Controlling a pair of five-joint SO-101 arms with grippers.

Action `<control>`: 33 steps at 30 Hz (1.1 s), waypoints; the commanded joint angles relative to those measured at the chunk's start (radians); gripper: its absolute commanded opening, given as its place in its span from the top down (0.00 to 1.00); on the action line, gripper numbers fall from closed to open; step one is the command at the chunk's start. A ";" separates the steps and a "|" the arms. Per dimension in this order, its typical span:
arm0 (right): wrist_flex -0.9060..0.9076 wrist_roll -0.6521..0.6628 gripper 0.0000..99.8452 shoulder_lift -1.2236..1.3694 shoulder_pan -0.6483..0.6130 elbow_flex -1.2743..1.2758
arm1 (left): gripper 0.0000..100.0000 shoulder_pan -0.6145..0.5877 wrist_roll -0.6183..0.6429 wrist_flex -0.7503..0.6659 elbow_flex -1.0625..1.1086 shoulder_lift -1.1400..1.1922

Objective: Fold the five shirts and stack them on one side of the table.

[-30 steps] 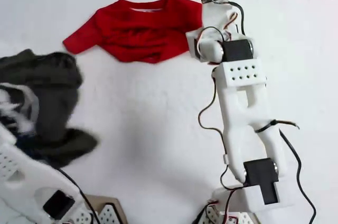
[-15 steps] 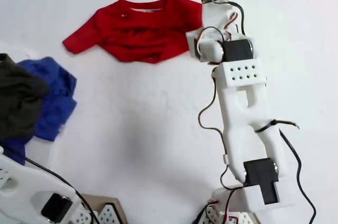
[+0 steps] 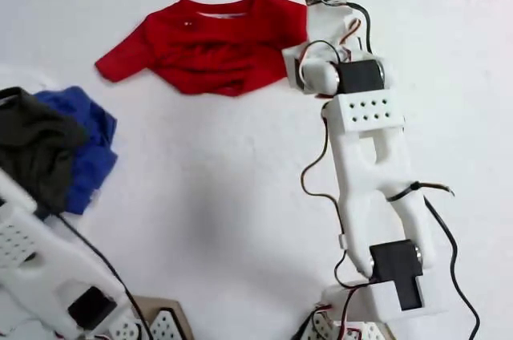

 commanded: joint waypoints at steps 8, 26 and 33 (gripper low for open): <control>0.005 -0.005 0.68 -0.007 -0.005 -0.044 | 0.67 0.529 0.259 -0.089 0.222 0.115; 0.005 -0.005 0.68 -0.004 -0.005 -0.043 | 0.76 0.603 0.253 -0.810 0.260 0.575; 0.005 -0.005 0.68 -0.004 -0.007 -0.043 | 0.91 0.605 0.043 -0.798 0.259 0.661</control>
